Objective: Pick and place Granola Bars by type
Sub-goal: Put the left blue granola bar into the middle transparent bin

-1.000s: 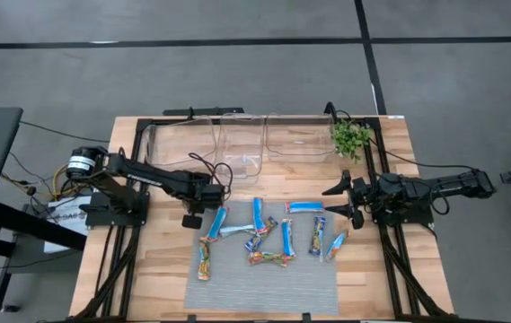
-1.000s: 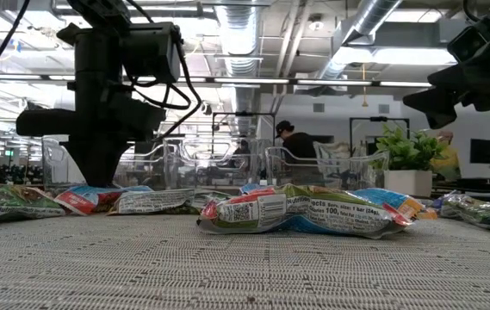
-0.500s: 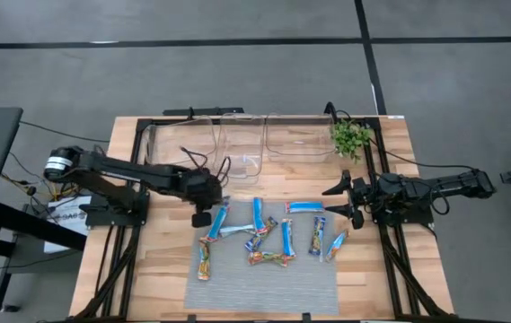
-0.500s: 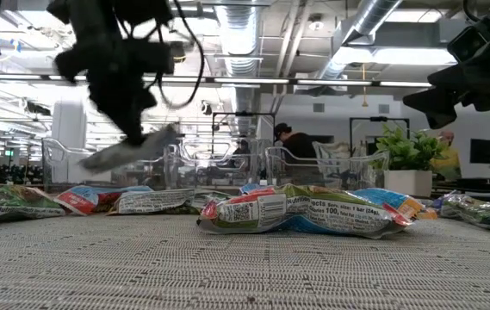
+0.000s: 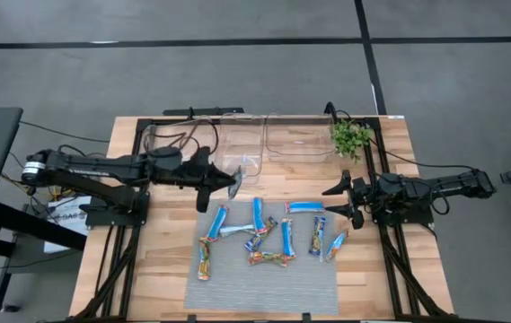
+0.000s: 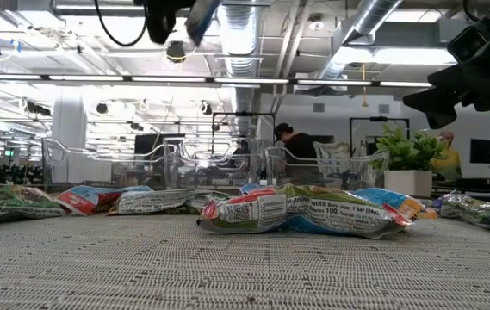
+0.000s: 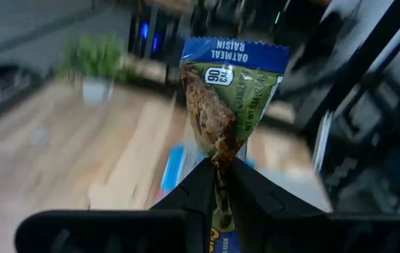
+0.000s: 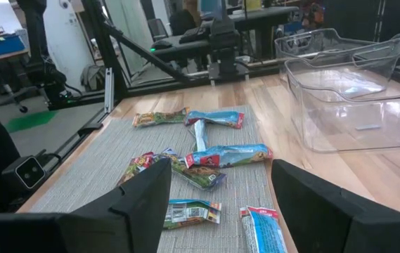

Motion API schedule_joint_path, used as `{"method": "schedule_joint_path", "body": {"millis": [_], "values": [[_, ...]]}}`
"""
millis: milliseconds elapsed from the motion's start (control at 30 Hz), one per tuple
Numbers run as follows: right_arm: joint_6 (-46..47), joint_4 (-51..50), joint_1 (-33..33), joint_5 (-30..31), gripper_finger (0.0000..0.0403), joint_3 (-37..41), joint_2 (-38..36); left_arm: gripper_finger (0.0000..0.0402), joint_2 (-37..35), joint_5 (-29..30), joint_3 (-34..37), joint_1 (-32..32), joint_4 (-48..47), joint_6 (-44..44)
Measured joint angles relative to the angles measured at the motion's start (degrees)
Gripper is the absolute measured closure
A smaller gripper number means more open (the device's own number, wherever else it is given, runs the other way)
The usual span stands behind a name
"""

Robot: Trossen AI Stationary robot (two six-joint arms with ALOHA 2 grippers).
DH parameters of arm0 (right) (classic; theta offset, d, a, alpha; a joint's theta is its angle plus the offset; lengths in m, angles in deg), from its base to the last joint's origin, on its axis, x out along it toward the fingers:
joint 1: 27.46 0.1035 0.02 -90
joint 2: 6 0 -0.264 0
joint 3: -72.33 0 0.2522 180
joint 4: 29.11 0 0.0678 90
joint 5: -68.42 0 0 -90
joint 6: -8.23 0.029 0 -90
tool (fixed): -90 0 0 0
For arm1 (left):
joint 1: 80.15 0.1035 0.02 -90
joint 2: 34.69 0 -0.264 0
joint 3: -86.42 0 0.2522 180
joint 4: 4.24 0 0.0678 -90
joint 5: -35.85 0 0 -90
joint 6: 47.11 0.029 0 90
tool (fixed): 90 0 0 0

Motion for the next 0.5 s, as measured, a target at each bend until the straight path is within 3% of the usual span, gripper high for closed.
{"method": "schedule_joint_path", "body": {"millis": [367,500], "values": [[0.01,0.02,0.01,0.02,0.0163,0.01,-0.01,0.037,0.19,-1.3,0.07,-0.11,-0.81,0.16],[0.01,0.02,0.01,0.02,0.0163,0.02,-0.01,0.037,0.7,1.79,0.07,0.81,-0.97,3.07]]}}
